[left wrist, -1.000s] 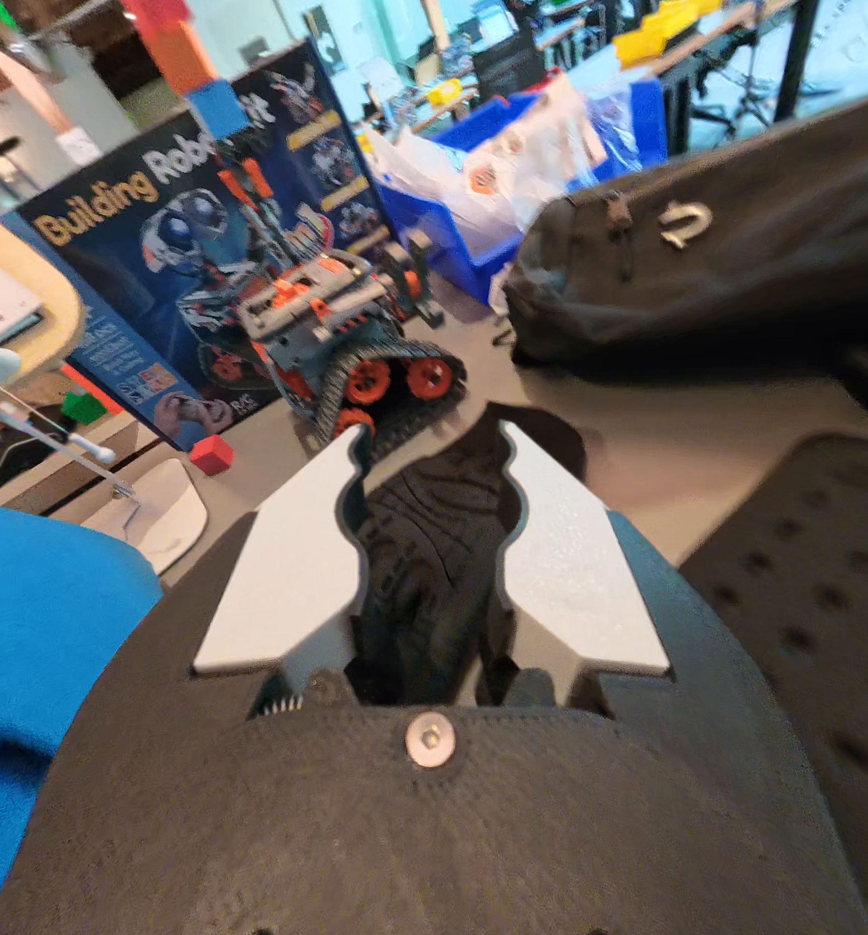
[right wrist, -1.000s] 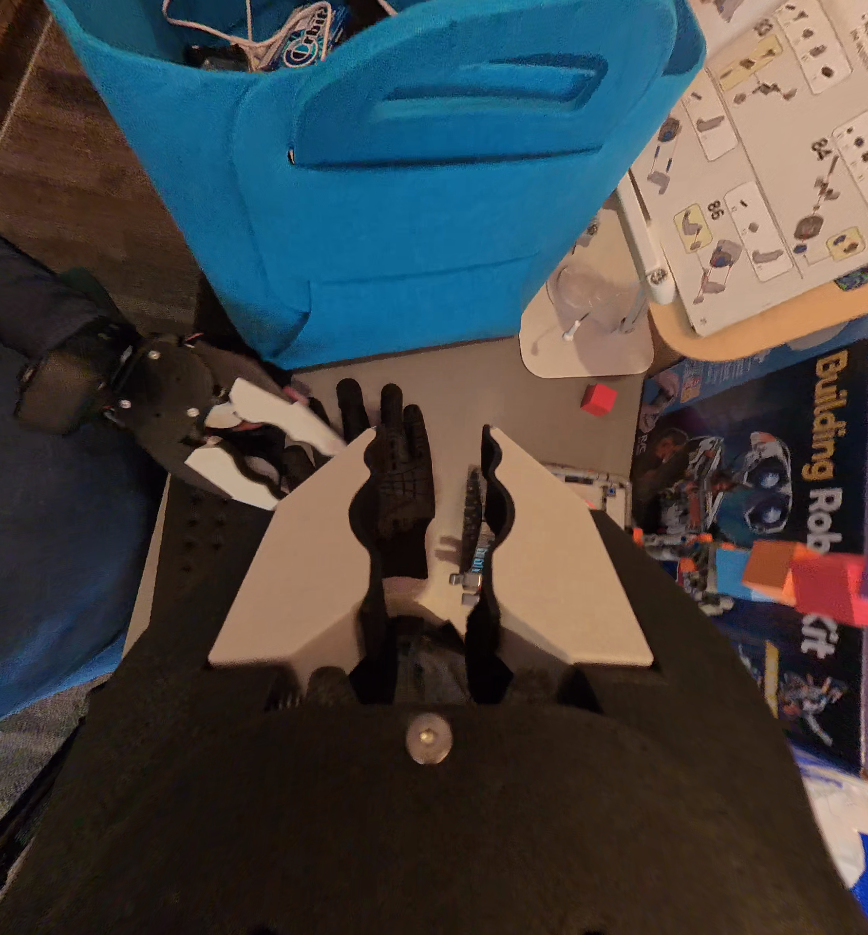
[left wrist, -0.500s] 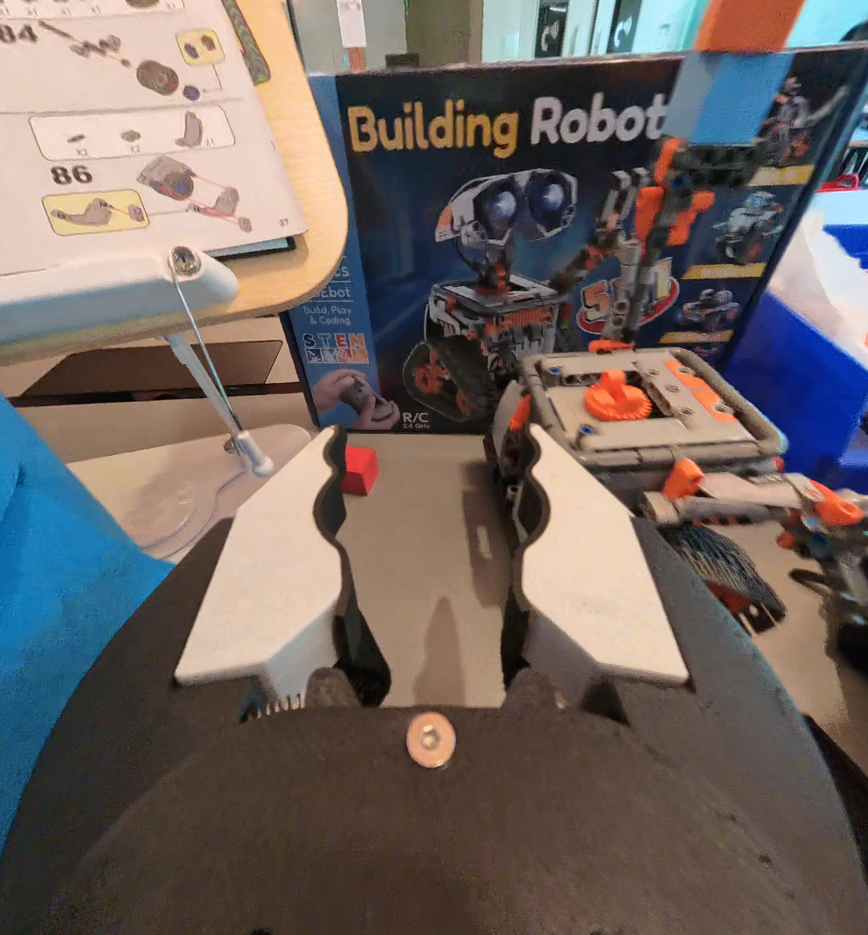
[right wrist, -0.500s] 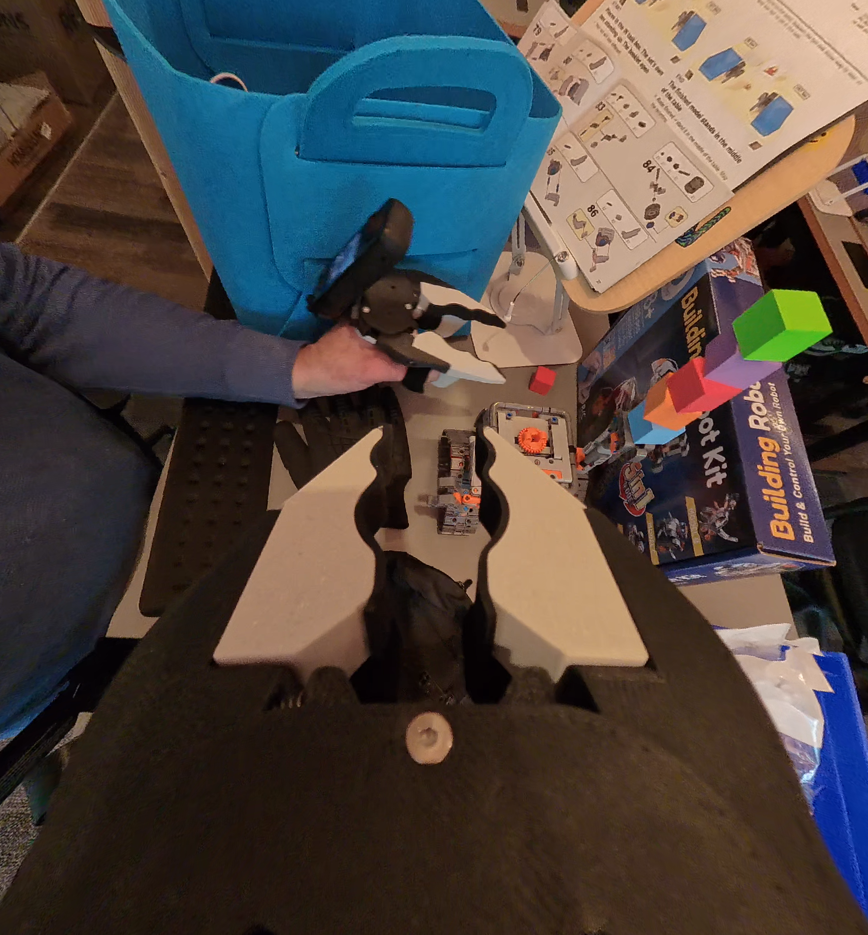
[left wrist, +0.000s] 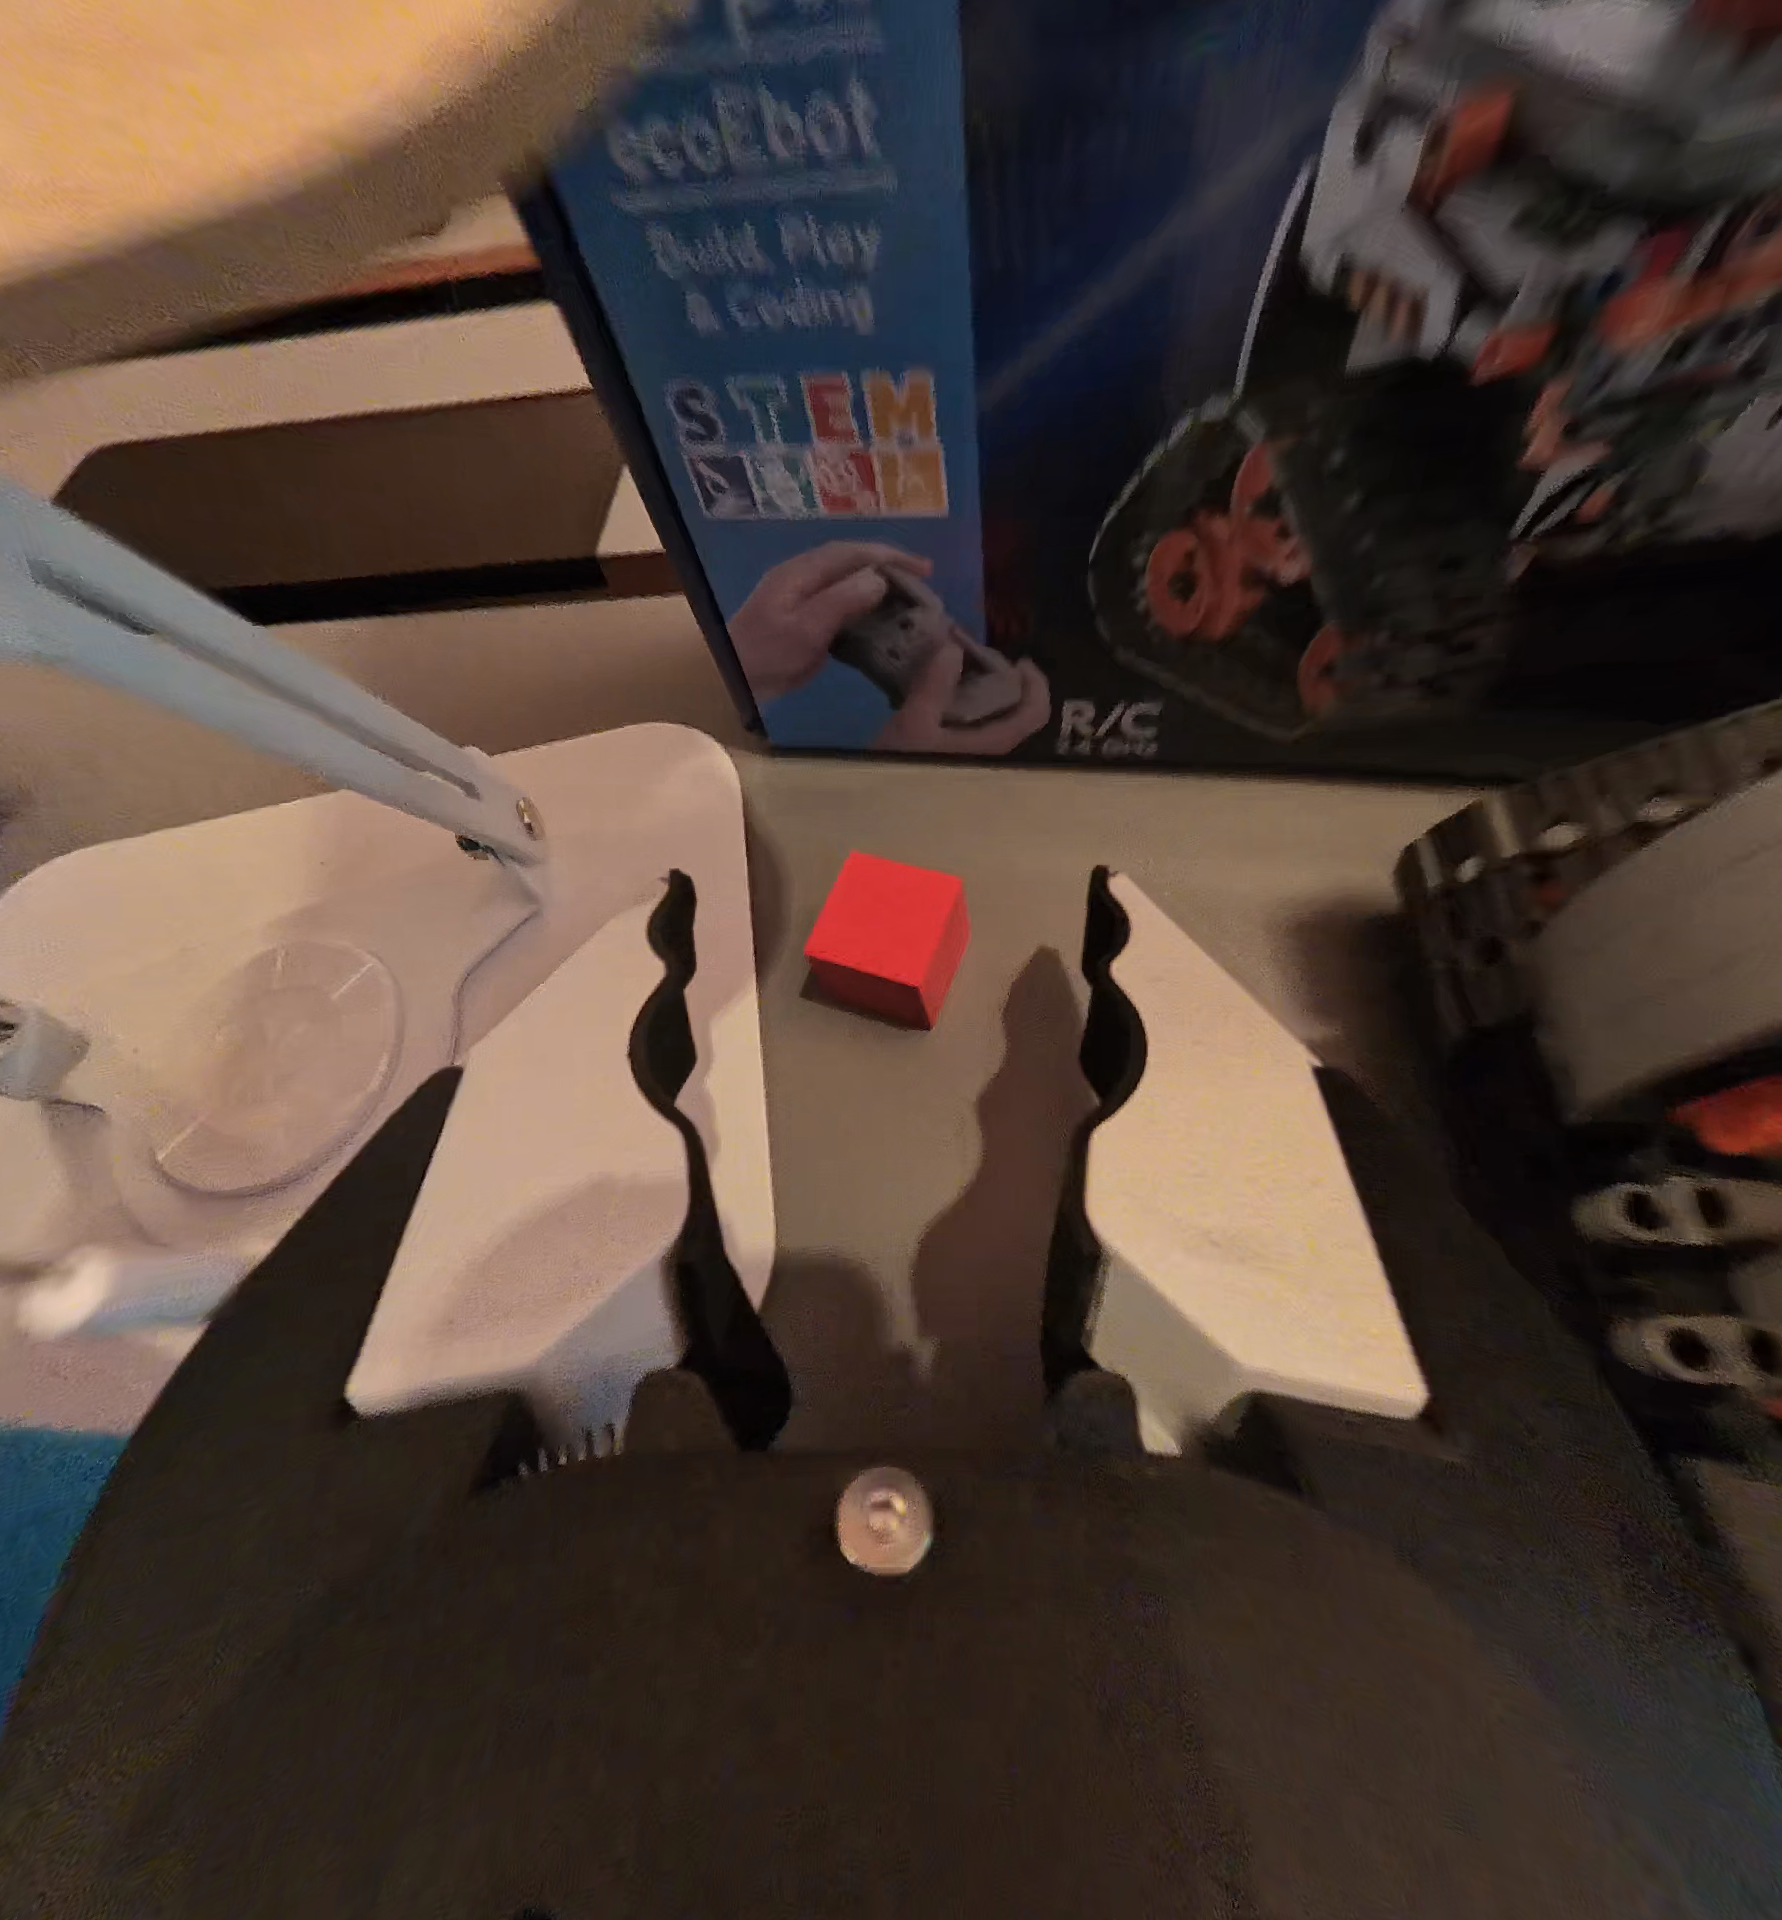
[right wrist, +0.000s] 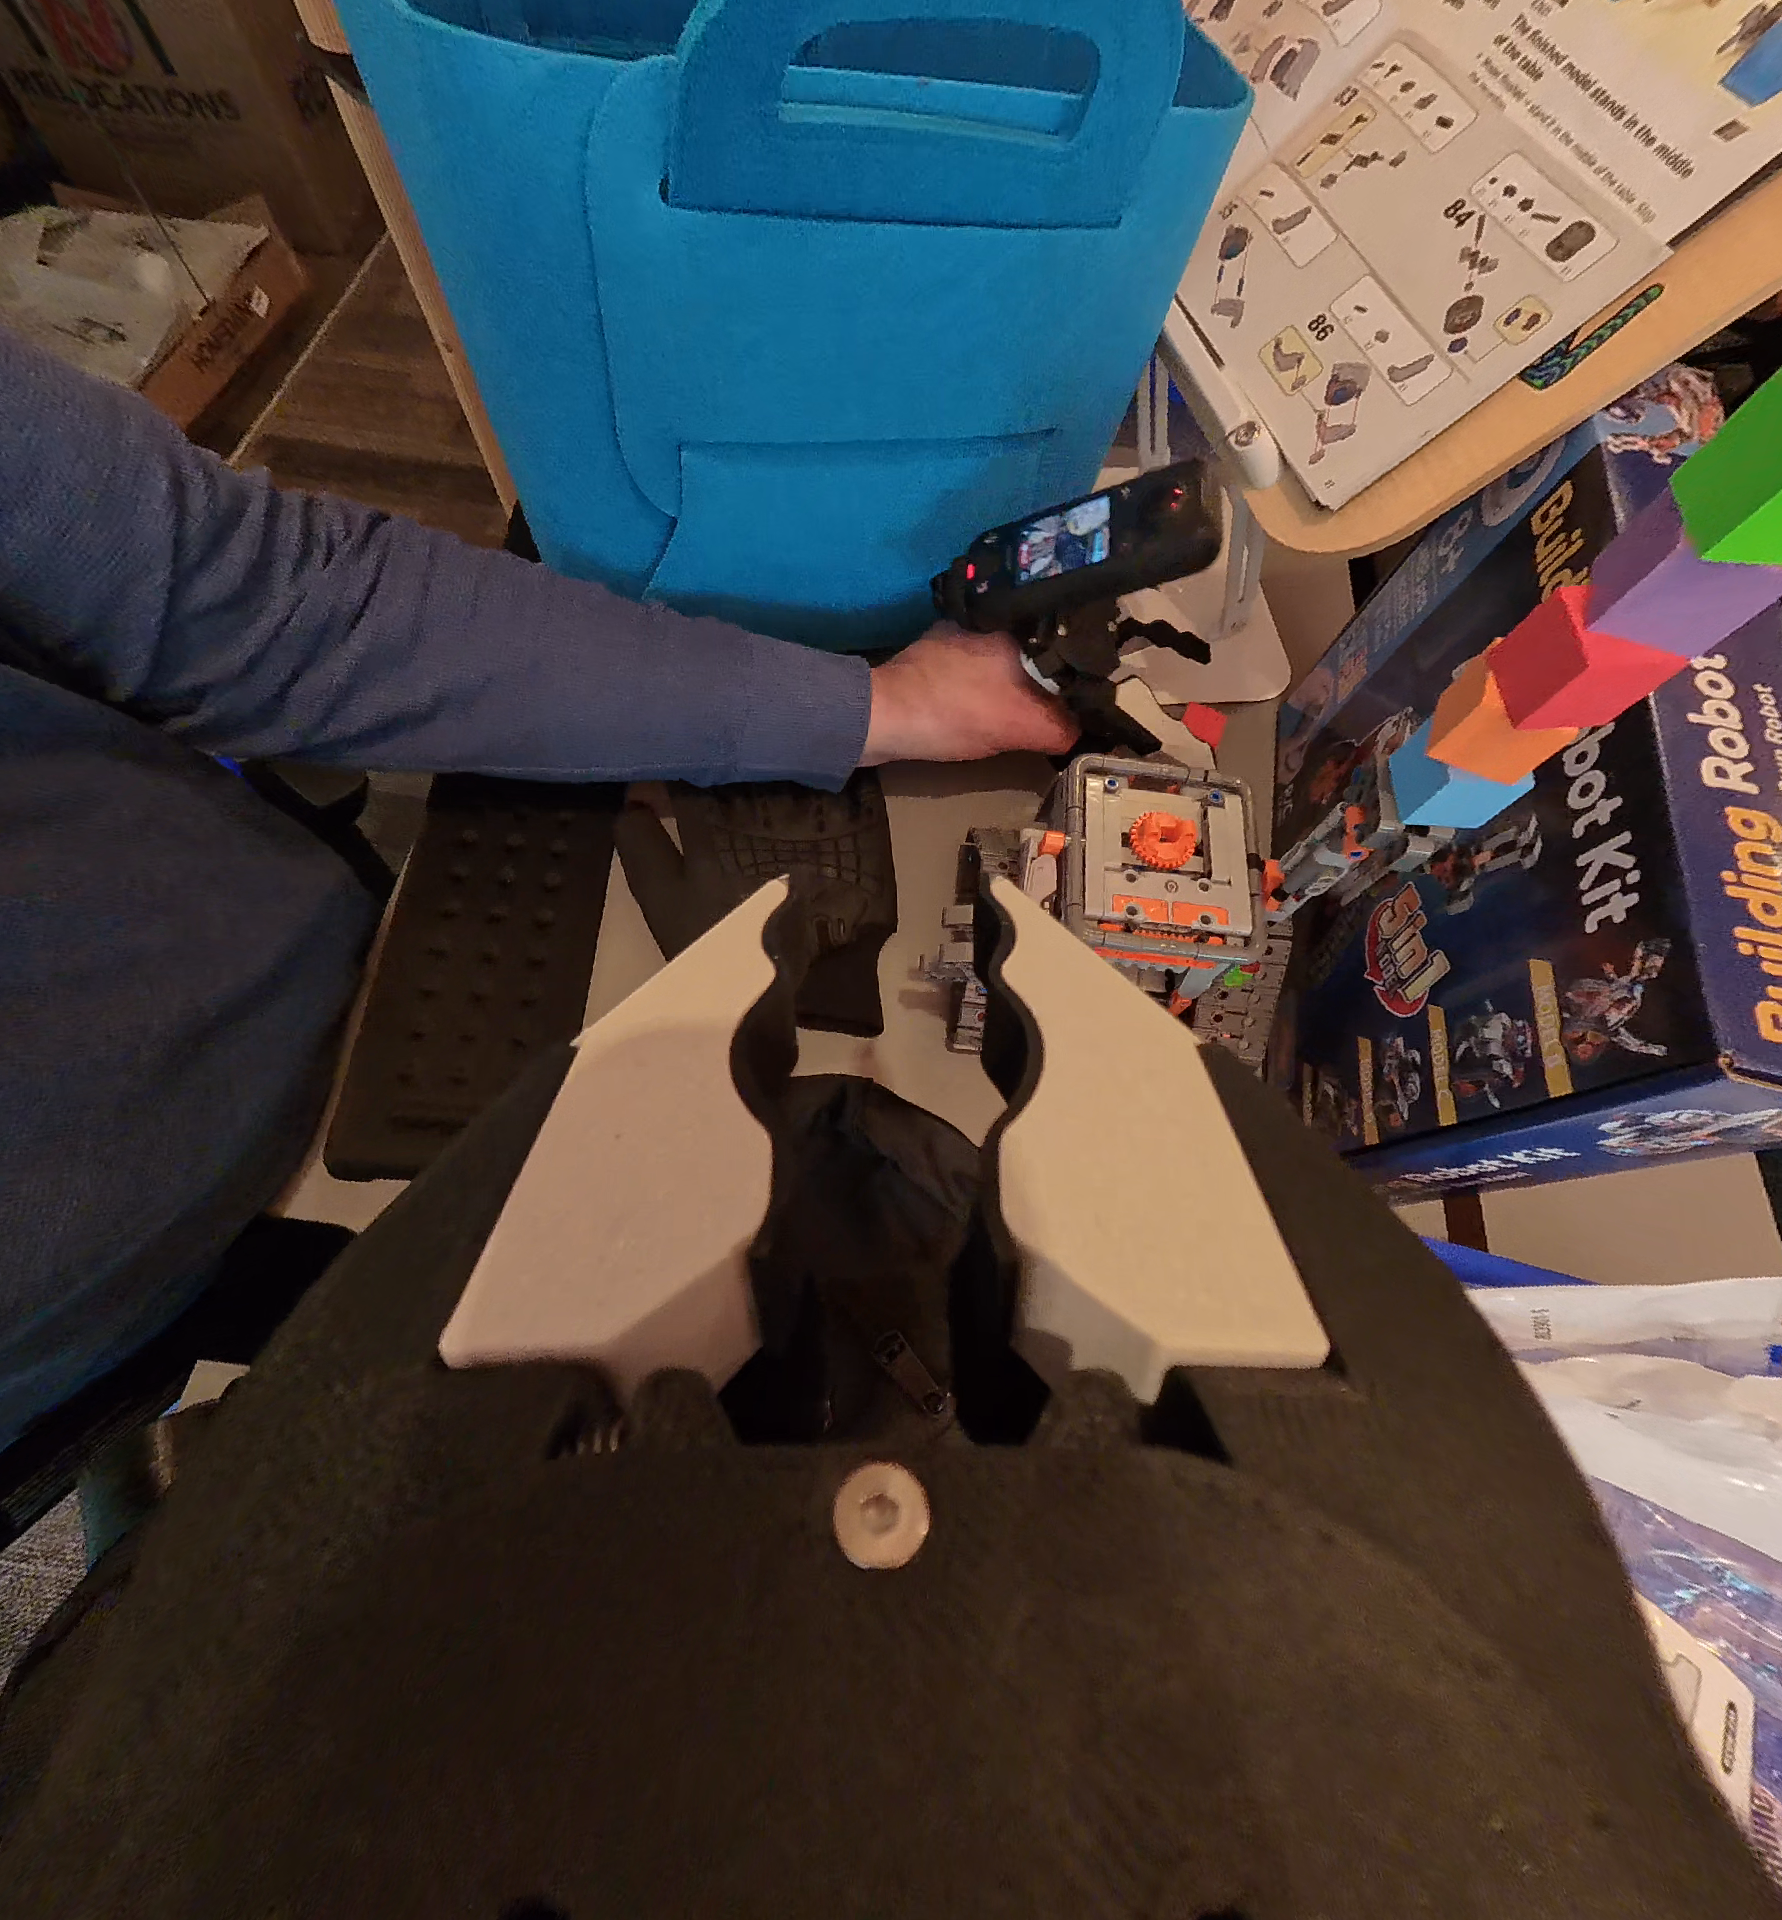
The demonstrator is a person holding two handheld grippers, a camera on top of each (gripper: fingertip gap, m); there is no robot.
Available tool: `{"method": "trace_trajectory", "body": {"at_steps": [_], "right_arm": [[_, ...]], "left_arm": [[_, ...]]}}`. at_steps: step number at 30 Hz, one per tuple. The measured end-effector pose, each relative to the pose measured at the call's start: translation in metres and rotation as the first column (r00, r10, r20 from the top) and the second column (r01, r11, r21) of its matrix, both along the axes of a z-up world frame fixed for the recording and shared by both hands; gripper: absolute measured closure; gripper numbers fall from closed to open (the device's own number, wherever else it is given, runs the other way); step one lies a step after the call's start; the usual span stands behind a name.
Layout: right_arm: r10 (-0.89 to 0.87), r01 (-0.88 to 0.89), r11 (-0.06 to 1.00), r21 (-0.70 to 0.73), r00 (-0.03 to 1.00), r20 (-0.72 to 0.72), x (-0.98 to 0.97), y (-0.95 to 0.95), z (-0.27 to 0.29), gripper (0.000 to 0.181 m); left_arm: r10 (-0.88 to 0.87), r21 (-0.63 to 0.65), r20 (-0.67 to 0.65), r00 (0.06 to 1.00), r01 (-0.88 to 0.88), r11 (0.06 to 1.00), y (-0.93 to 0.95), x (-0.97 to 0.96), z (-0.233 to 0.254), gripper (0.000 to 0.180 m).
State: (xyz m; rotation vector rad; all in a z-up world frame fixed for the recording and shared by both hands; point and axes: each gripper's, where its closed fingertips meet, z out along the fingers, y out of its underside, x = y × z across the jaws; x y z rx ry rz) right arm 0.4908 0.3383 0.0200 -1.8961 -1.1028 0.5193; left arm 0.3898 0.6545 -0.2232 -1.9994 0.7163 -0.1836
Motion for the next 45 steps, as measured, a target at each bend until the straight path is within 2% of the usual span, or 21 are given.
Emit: {"method": "trace_trajectory", "body": {"at_steps": [5, 9, 13, 19, 25, 27, 30, 33, 37, 38, 39, 41, 43, 45], "right_arm": [[0.012, -0.012, 1.0, -0.014, 1.0, 0.001, 0.0, -0.001, -0.009, 0.15], [0.021, -0.021, 1.0, -0.02, 1.0, 0.003, -0.002, -0.001, -0.014, 0.15], [0.016, -0.016, 1.0, -0.019, 1.0, -0.011, 0.0, 0.0, -0.016, 0.151], [0.016, -0.016, 1.0, 0.007, 1.0, 0.008, -0.008, 0.007, -0.021, 0.148], [0.043, -0.045, 0.993, 0.112, 0.999, 0.023, -0.031, 0.017, -0.012, 0.141], [0.036, -0.052, 0.983, 0.176, 0.995, 0.088, -0.035, 0.022, -0.013, 0.14], [0.061, -0.086, 0.974, 0.208, 0.991, 0.122, -0.047, 0.024, -0.018, 0.136], [0.121, -0.135, 0.97, 0.204, 0.989, 0.082, -0.063, 0.022, -0.018, 0.135], [0.161, -0.15, 0.984, 0.092, 0.979, -0.127, -0.081, 0.019, -0.008, 0.14], [0.159, -0.155, 0.987, 0.037, 0.97, -0.182, -0.083, 0.018, -0.008, 0.14], [0.148, -0.159, 0.987, -0.026, 0.96, -0.237, -0.086, 0.017, -0.009, 0.14], [0.096, -0.15, 0.978, -0.147, 0.942, -0.322, -0.088, 0.015, -0.013, 0.138], [0.047, -0.143, 0.969, -0.2, 0.906, -0.42, -0.088, 0.014, -0.008, 0.138], [-0.013, -0.122, 0.962, -0.245, 0.875, -0.484, -0.088, 0.017, -0.005, 0.136]], "left_arm": [[-0.019, -0.049, -0.161, 0.987, 0.012, 0.999, 0.007, 0.0, -0.026, 0.11], [-0.051, -0.116, -0.132, 0.99, 0.036, 0.993, 0.009, 0.002, -0.031, 0.143], [-0.058, -0.144, -0.136, 0.989, 0.038, 0.989, 0.002, 0.003, -0.031, 0.15], [-0.077, -0.038, -0.181, 0.98, 0.071, 0.997, -0.041, -0.002, 0.017, 0.149], [-0.156, 0.123, -0.088, 0.984, 0.166, 0.978, -0.103, -0.006, 0.081, 0.149], [-0.243, 0.154, 0.039, 0.969, 0.234, 0.96, -0.137, -0.001, 0.108, 0.15], [-0.452, 0.267, 0.209, 0.867, 0.394, 0.879, -0.198, 0.007, 0.16, 0.15], [-0.624, 0.302, 0.428, 0.654, 0.547, 0.78, -0.25, 0.014, 0.2, 0.149], [-0.732, 0.391, 0.53, 0.428, 0.643, 0.659, -0.289, 0.014, 0.225, 0.149], [-0.754, 0.419, 0.523, 0.397, 0.651, 0.633, -0.296, 0.015, 0.229, 0.149], [-0.763, 0.456, 0.468, 0.445, 0.618, 0.64, -0.294, 0.015, 0.23, 0.149], [-0.763, 0.542, 0.23, 0.605, 0.571, 0.617, -0.291, 0.016, 0.228, 0.149], [-0.656, 0.652, -0.011, 0.754, 0.503, 0.567, -0.283, 0.015, 0.233, 0.15], [-0.572, 0.726, -0.187, 0.798, 0.505, 0.467, -0.289, 0.019, 0.237, 0.15]]}}
